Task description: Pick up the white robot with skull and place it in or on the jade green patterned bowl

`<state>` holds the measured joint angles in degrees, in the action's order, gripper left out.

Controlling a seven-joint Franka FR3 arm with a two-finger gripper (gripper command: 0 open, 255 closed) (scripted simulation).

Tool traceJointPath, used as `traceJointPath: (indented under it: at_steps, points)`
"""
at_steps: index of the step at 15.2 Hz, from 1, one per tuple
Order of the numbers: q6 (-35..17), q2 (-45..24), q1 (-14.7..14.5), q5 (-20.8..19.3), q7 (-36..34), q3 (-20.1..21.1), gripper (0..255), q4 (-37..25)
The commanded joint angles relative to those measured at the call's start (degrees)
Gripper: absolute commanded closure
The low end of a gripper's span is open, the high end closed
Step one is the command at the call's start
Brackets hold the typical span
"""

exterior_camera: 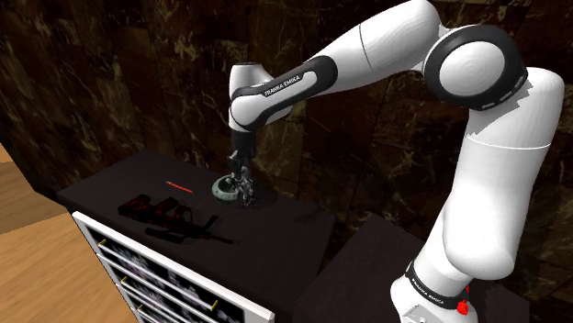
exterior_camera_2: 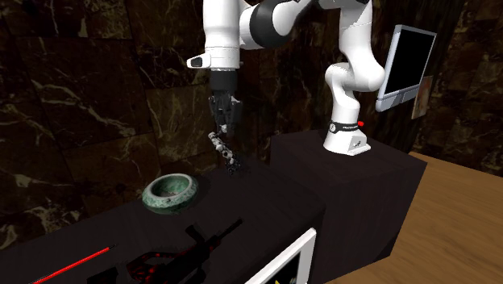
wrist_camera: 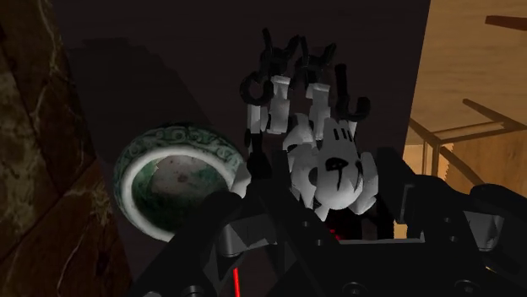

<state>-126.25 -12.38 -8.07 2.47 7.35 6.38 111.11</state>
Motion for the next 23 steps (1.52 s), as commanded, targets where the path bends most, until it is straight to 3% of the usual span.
traceJointPath:
  at_steps: [1,10,12,13,23]
  points:
    - [1.7,-1.1,0.4,-0.1,0.7,-0.3,255,-2.7]
    - [15.3,-16.1,3.8,-0.6,5.8,-2.4,255,-31.1]
    - [19.5,-20.8,4.5,-0.7,6.8,-2.8,255,-39.8]
    - [23.9,-25.9,5.0,-0.8,7.5,-3.0,255,-49.4]
    - [16.5,-26.4,5.1,-0.7,7.9,-3.0,255,-42.4]
